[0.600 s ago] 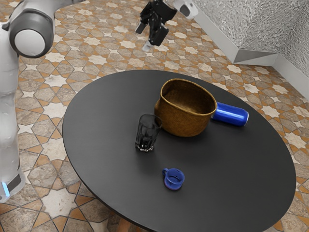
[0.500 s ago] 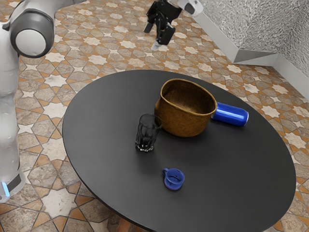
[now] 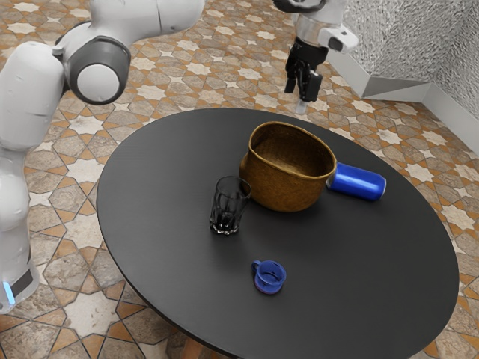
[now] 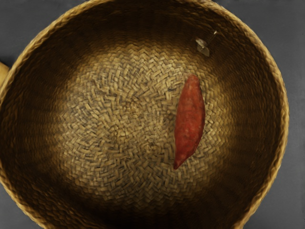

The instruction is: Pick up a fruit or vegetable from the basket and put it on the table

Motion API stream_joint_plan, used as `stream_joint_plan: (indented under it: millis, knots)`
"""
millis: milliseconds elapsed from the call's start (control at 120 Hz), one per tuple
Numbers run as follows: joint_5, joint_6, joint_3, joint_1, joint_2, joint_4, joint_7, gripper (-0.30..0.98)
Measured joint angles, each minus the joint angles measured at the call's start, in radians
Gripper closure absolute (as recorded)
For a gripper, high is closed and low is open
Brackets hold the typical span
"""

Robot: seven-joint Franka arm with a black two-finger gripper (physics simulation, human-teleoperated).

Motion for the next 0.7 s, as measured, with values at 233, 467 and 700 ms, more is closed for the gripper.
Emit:
stream_joint_plan:
  millis: [233,467,700]
  knots:
    - [-0.111,0.149,-0.004,0.009,-0.007,-0.179,0.115,0.0]
    - [-0.202,0.232,-0.004,0.029,0.083,-0.193,0.208,0.0]
    - [-0.243,0.268,-0.003,0.037,0.117,-0.26,0.27,0.0]
